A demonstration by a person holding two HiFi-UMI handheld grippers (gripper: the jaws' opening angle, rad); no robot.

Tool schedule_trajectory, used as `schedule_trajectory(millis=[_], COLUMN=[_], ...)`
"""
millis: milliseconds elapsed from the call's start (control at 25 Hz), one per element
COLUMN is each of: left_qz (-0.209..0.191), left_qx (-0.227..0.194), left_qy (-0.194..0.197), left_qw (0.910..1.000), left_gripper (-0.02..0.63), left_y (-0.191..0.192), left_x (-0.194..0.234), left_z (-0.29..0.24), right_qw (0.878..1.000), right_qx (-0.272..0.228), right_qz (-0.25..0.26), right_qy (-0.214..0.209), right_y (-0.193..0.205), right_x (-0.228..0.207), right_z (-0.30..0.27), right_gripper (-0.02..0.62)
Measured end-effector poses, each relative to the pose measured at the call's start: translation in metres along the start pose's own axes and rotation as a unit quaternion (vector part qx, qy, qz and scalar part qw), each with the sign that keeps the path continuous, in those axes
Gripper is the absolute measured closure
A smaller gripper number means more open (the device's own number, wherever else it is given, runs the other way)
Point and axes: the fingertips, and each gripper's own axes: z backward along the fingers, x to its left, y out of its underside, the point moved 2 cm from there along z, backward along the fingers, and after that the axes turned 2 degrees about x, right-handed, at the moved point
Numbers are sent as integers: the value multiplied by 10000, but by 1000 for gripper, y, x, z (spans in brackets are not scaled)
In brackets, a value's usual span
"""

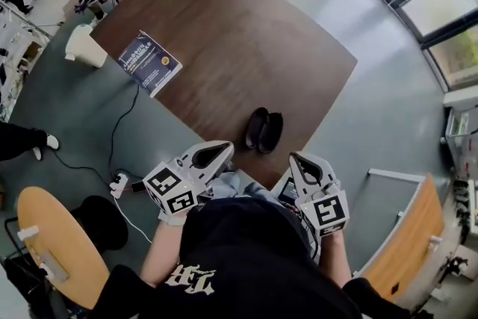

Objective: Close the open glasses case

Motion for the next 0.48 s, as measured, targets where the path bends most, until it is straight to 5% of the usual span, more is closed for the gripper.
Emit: schedule_trajectory(millis=[480], left_qz=[424], left_qx=[136], left_qy=[185], left_qw=[9988], left_gripper=[609], left_y=[22], left_x=[48], left_z=[7], right_qw=[9956], right_qx=[783], right_qz=[101], right_qy=[507], right_y=[27], right_x=[6], right_z=[23], right_gripper=[611])
